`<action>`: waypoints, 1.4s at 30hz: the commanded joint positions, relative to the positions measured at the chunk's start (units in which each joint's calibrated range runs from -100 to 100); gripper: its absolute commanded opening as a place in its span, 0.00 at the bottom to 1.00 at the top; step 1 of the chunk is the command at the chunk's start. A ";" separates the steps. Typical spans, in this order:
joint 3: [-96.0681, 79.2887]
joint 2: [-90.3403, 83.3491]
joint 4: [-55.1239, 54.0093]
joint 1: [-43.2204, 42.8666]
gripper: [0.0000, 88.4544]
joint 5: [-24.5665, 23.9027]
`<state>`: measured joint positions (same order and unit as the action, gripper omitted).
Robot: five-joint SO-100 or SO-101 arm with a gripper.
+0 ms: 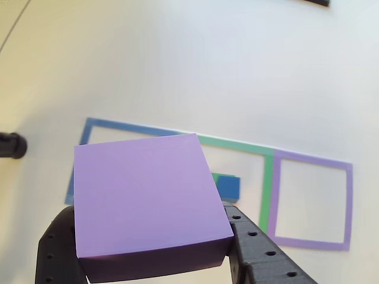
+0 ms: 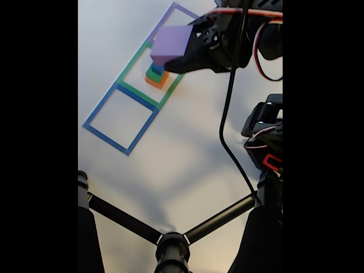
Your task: Tower of hanoi
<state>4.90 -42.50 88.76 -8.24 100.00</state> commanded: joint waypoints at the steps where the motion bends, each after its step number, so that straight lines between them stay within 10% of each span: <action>1: 0.51 -3.26 -0.09 -5.83 0.16 0.00; 21: -61.10 -2.54 -64.27 -12.46 0.17 0.00; 42: -71.55 28.15 -109.19 -14.98 0.17 0.00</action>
<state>-70.16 -18.87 -14.83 -22.22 99.81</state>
